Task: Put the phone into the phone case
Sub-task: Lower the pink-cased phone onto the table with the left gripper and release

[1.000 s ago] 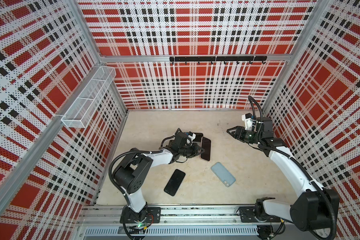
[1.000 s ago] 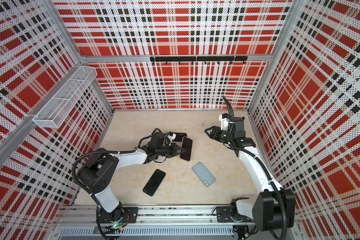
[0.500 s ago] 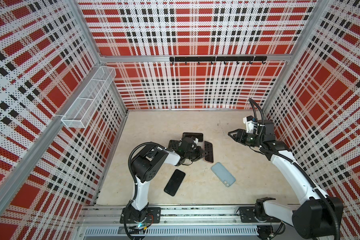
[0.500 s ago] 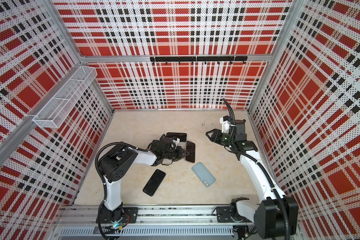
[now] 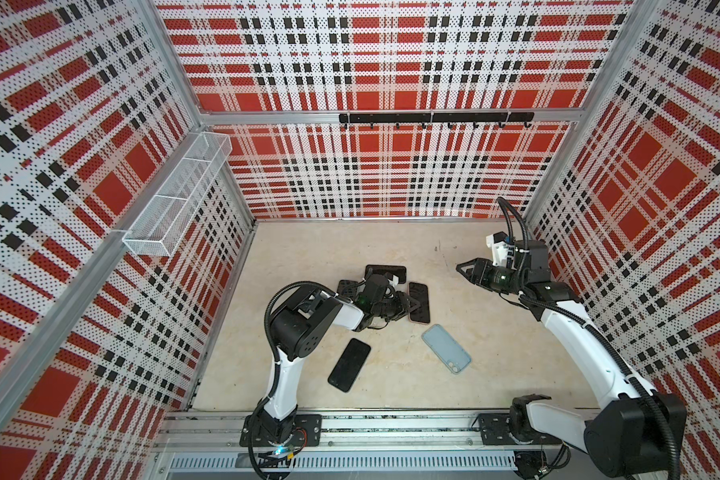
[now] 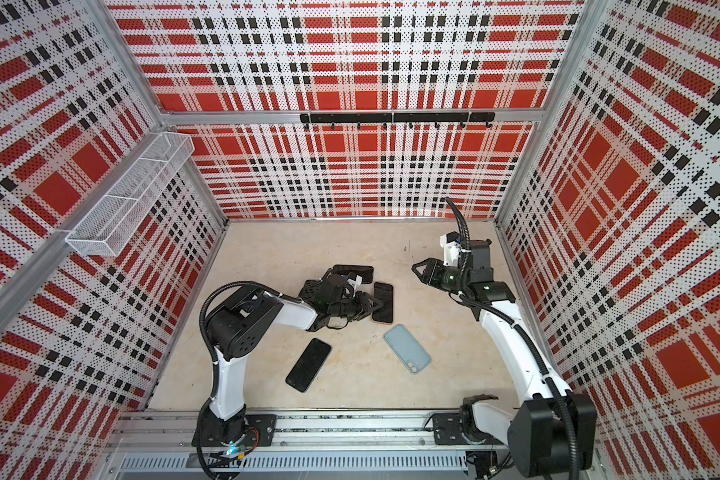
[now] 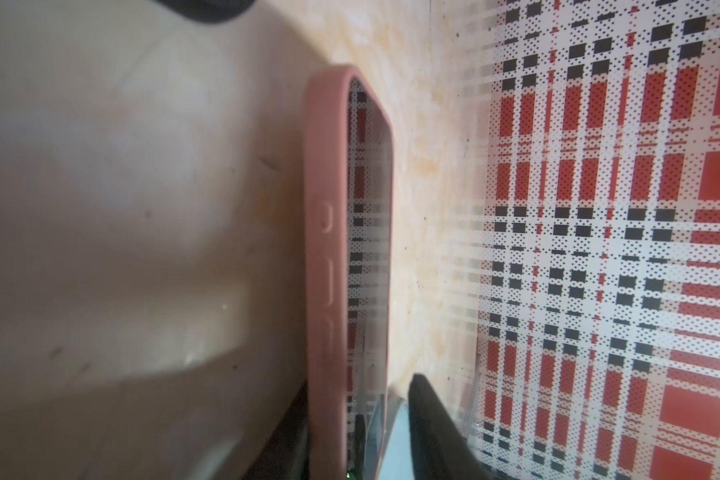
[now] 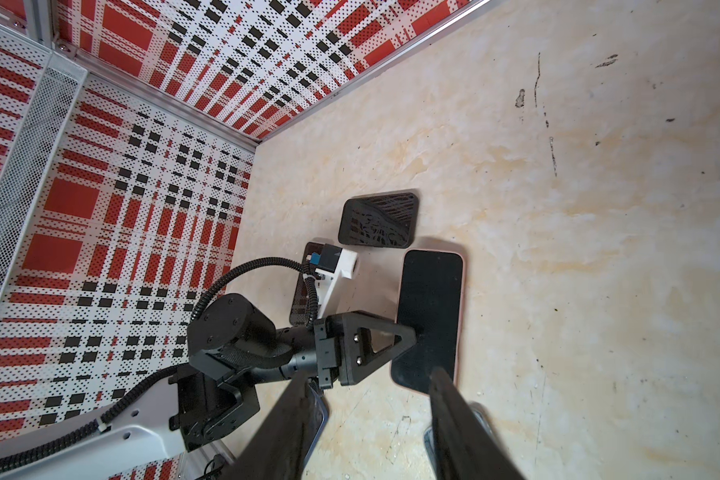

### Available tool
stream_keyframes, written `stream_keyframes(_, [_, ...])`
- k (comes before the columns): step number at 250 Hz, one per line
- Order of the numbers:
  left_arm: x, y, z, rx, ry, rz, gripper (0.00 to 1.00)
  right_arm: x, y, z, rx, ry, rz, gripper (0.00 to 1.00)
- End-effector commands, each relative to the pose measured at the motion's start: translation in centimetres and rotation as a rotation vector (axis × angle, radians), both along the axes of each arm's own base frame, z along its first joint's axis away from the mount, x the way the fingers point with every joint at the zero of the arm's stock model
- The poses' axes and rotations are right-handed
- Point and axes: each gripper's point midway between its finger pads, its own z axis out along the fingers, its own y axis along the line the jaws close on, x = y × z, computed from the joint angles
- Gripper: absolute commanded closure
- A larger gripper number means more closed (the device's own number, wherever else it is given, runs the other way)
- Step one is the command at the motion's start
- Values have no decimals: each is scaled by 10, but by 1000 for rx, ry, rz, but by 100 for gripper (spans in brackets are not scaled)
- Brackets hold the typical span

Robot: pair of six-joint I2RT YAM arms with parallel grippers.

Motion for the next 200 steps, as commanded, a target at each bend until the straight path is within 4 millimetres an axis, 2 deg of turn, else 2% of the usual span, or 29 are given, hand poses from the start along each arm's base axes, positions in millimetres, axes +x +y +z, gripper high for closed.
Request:
stream_keyframes(1, [-1,0,-2,-3,-15,1,56,-1,-3,6,-14,-39,0,52])
stream_keyframes(30, [1,5,-4,19,-18,3,49,-1,-2,6,-12,-38,1,52])
stream_keyframes(68, [3,12,-6,79,-40,5,36,-2,-1,6,-4,-39,7,52])
stream_keyframes(131, [17,26,13,223,-129,-4,18,-4,-1,4,-6,-33,5,51])
stream_keyframes(162, [22,37,29,313,-182,-1,12,-6,-2,8,-5,-39,6,50])
stream_keyframes(181, [25,42,48,343,-234,9,11,-8,-2,9,-4,-41,8,50])
stream_keyframes(194, [26,45,68,342,-281,16,10,-10,-1,9,-5,-39,13,49])
stream_keyframes(200, [26,47,79,346,-308,22,0,-12,-1,10,-4,-40,16,49])
